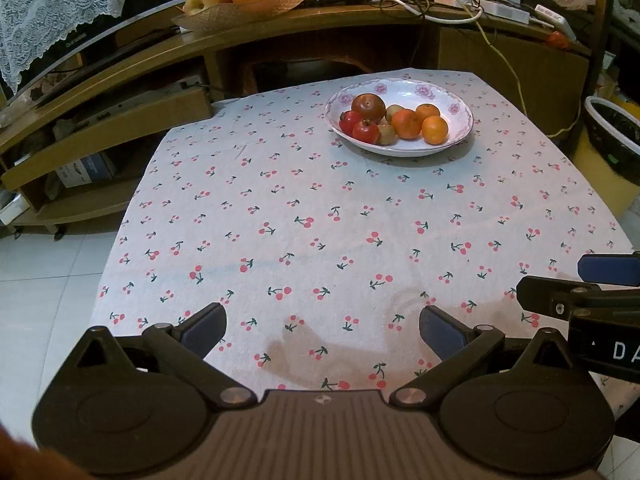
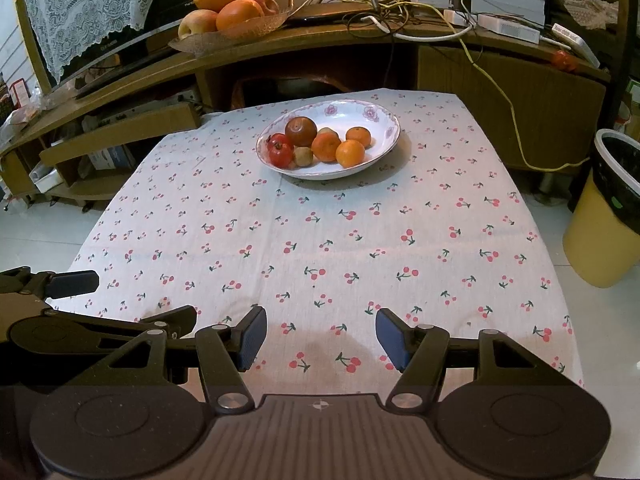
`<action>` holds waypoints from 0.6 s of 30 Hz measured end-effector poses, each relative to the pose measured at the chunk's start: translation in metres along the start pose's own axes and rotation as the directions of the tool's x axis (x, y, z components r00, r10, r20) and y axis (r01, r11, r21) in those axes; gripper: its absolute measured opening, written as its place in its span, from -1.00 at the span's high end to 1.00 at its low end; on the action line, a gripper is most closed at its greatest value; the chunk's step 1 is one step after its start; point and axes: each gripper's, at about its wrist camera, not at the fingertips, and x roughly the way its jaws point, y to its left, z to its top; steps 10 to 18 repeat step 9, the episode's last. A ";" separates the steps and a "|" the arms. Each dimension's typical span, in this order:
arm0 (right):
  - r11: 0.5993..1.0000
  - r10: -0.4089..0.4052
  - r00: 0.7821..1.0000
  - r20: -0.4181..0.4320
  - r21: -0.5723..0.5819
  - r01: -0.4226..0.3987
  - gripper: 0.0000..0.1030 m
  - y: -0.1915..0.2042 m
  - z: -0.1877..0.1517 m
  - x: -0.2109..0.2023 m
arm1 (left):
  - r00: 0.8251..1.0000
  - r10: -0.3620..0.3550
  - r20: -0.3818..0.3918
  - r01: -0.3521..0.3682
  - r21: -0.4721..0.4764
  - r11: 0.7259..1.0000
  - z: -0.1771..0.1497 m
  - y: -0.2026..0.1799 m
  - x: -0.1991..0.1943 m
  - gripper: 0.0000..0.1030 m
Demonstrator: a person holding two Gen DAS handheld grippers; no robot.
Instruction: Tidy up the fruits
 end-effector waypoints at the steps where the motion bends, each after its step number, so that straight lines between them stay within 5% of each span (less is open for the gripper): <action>1: 1.000 0.000 1.000 0.000 0.000 0.000 -0.22 0.000 0.000 0.000 | 1.000 0.000 0.000 0.000 0.000 1.000 0.000 0.000 0.000 -1.00; 18: 1.000 0.001 1.000 -0.001 0.001 -0.001 -0.22 0.000 -0.001 0.001 | 1.000 0.009 -0.002 -0.009 -0.001 1.000 -0.001 0.001 0.001 -1.00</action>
